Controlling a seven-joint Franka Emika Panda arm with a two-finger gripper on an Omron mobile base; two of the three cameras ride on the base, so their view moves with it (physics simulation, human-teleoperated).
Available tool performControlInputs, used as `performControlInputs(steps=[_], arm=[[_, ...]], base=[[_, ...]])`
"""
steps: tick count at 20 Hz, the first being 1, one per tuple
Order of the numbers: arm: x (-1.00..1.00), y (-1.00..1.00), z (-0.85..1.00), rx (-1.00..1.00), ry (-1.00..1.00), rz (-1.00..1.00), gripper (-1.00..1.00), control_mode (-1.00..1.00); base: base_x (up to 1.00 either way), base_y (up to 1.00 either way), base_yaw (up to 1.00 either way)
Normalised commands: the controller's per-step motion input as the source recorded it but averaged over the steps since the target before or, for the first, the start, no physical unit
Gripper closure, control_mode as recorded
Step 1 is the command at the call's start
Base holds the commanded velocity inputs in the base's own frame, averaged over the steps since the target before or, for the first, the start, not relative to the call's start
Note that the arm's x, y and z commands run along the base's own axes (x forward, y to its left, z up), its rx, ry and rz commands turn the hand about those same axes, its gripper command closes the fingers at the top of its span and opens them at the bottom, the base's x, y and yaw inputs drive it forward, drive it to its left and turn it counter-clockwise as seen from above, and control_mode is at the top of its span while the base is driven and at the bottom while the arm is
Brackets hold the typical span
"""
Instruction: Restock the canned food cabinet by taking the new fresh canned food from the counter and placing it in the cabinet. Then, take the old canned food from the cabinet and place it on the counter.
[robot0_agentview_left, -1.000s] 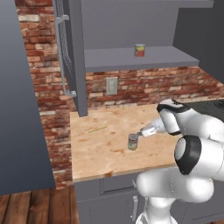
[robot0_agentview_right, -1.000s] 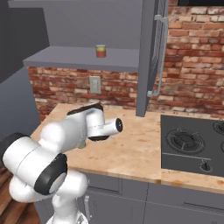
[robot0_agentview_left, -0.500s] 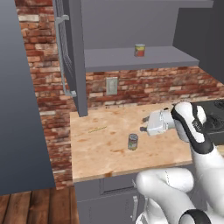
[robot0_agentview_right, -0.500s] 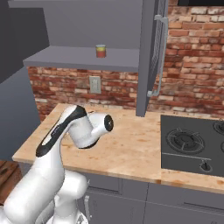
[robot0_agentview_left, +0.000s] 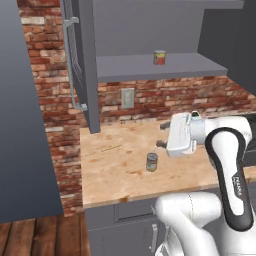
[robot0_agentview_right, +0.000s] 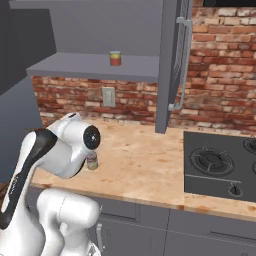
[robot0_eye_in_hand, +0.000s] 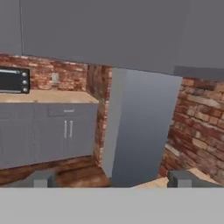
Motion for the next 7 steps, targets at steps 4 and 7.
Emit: performControlInputs(steps=[4,7], arm=[[-0.94,0.15,1.00,-0.13,0.00,0.00,-1.00,-1.00],[-0.96,0.22,1.00,-0.12,0.01,-0.05,-1.00,-1.00]], base=[[0.00,0.00,0.00],[0.00,0.00,0.00]])
